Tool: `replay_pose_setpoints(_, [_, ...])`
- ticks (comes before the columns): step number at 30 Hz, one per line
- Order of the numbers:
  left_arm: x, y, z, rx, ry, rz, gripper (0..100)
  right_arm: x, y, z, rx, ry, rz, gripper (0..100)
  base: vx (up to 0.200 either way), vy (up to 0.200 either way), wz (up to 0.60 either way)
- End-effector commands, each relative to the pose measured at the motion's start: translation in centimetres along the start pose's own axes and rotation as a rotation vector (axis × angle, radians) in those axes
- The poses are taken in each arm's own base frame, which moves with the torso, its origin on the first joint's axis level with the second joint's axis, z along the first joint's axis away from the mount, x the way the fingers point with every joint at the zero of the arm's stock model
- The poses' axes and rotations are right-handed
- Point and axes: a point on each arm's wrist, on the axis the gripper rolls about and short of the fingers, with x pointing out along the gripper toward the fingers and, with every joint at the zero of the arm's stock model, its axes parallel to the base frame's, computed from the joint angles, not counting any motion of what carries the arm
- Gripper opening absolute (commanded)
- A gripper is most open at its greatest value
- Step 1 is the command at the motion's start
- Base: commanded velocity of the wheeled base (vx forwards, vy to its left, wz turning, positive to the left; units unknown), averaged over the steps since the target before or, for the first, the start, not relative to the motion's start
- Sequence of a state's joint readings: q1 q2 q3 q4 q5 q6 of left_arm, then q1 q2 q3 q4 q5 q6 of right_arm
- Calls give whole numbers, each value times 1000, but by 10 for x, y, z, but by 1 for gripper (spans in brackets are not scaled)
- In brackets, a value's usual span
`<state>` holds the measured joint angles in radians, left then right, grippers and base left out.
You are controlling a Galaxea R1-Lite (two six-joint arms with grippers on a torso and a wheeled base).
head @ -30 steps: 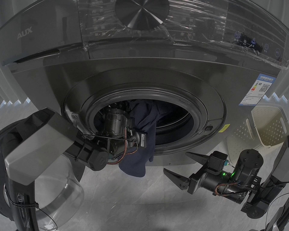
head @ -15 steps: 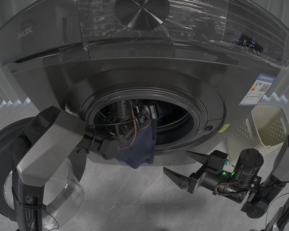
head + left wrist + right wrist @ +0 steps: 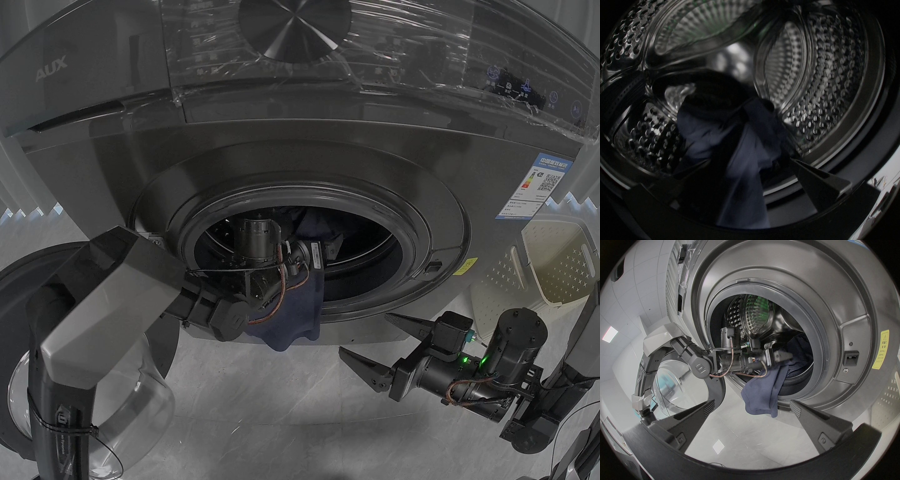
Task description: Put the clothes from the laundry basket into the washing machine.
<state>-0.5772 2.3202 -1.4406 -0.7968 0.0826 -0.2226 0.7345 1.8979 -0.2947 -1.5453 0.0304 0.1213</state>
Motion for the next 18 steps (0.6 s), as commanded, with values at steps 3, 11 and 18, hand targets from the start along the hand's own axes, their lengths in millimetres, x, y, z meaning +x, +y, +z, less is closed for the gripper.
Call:
replay_pose_setpoints(3, [-43, -8, 11, 49, 132, 2, 100, 0, 1, -1, 0, 4, 3, 100, 0, 0, 0])
replay_pose_setpoints(11, [-45, 0, -14, 80, 246, 18, 100, 0, 3, 0, 1, -4, -11, 100, 0, 0, 0])
replay_pose_setpoints(18, [-27, 13, -36, 86, 240, 39, 0, 1, 3, 12, 0, -53, -8, 100, 0, 0, 0])
